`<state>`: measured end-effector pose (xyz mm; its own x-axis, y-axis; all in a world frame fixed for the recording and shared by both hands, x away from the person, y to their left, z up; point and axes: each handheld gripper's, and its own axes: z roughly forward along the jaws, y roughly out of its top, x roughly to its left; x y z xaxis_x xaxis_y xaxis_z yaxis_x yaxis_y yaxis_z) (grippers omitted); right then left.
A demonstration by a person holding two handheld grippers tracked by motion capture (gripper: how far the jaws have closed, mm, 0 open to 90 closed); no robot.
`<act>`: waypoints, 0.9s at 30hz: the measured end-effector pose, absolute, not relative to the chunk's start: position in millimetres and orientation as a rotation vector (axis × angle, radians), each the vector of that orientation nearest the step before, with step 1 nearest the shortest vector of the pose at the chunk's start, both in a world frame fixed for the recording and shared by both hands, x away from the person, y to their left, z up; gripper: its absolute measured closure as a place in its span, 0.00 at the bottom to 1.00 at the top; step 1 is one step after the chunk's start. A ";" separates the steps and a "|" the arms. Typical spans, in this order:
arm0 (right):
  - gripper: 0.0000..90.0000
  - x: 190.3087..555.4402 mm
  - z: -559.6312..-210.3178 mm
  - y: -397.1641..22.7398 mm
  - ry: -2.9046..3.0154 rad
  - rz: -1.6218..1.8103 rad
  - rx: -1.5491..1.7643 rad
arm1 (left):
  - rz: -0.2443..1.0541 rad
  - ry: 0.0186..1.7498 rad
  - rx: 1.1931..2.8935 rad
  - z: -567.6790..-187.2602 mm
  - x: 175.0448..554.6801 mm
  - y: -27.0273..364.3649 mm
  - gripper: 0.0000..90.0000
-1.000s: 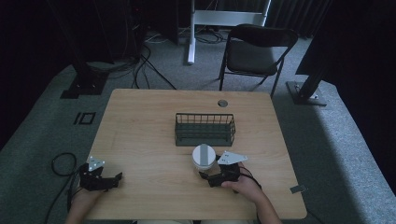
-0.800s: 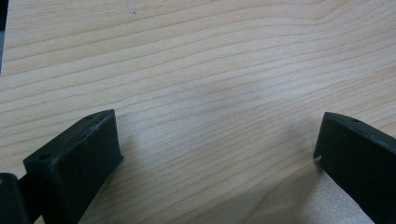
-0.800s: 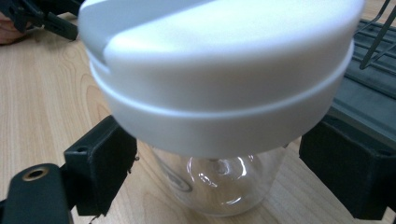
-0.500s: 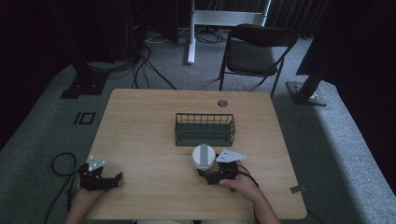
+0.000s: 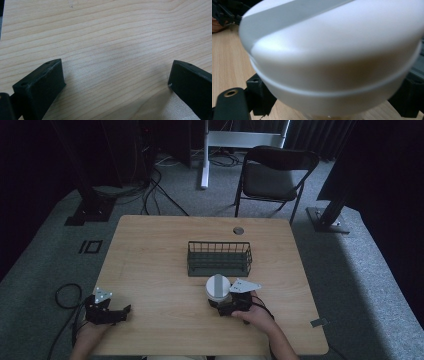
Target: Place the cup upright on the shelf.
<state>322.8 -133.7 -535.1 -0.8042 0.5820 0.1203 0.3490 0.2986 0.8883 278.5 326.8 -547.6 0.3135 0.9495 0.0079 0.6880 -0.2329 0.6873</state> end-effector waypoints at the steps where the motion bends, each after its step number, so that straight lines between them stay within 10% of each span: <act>1: 0.12 323.0 -535.4 -133.0 2.336 1.511 0.852 | 0.584 1.444 2.003 -547.6 278.5 326.8 0.01; 27: 0.20 320.7 -533.3 -128.1 2.317 1.527 0.835 | 0.585 1.445 2.003 -547.6 278.6 326.9 0.01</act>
